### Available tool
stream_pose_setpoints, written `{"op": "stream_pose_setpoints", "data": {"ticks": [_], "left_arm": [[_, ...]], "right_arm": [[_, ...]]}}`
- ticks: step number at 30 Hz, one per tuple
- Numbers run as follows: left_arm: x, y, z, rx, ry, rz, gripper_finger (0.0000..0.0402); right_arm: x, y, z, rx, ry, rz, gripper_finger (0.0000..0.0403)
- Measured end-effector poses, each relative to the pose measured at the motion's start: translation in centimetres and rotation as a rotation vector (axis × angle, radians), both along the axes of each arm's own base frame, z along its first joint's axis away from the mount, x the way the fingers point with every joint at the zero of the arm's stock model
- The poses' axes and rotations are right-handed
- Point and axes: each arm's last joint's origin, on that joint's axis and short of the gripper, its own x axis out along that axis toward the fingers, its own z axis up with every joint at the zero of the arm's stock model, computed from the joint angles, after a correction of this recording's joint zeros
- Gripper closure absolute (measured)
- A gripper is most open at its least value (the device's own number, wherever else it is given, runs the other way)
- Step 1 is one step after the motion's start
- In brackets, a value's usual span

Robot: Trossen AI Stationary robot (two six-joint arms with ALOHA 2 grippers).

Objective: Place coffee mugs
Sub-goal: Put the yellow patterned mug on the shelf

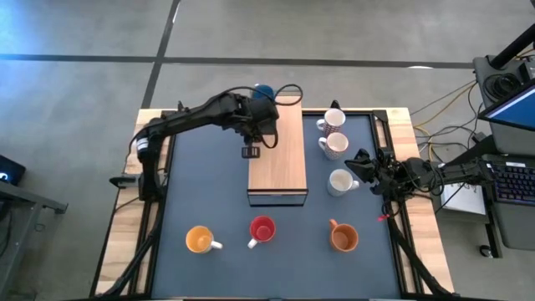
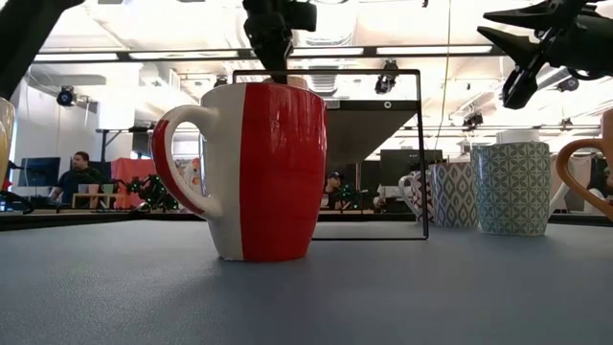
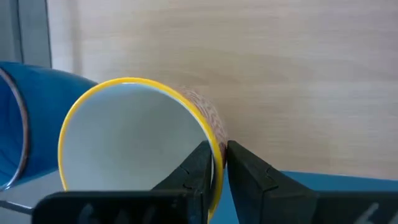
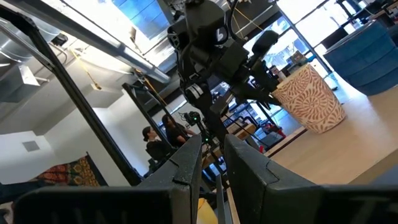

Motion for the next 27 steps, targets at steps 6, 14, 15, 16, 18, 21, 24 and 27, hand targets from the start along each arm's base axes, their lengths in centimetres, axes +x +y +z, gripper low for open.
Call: {"op": "stream_pose_setpoints", "data": {"ticks": [6, 14, 15, 16, 18, 21, 24, 27], "left_arm": [[0.0, 0.7, 0.1, -0.036, -0.021, 0.003, 0.037], [0.1, 1.7, 0.3, -0.038, -0.061, 0.015, 0.037], [0.1, 1.8, 0.3, -0.038, -0.064, 0.012, 0.0369], [0.1, 1.9, 0.3, -0.038, -0.068, 0.009, 0.0369], [0.1, 2.2, 0.4, -0.04, -0.081, 0.01, 0.0369], [0.0, 2.5, 0.4, -0.045, -0.084, 0.015, 0.0369], [0.0, 2.8, 0.4, -0.043, -0.091, 0.02, 0.0369], [0.0, 2.9, 0.4, -0.045, -0.092, 0.021, 0.0369]], "right_arm": [[0.0, 0.0, 0.0, 0.0, 0.0, 0.0, 0.0342], [0.0, 0.0, 0.0, 0.0, 0.0, 0.0, 0.0342], [0.0, 0.0, 0.0, 0.0, 0.0, 0.0, 0.0342], [0.0, 0.0, 0.0, 0.0, 0.0, 0.0, 0.0342], [0.0, 0.0, 0.0, 0.0, 0.0, 0.0, 0.0342], [0.0, 0.0, 0.0, 0.0, 0.0, 0.0, 0.0342], [0.0, 0.0, 0.0, 0.0, 0.0, 0.0, 0.0342], [0.0, 0.0, 0.0, 0.0, 0.0, 0.0, 0.0342]]}}
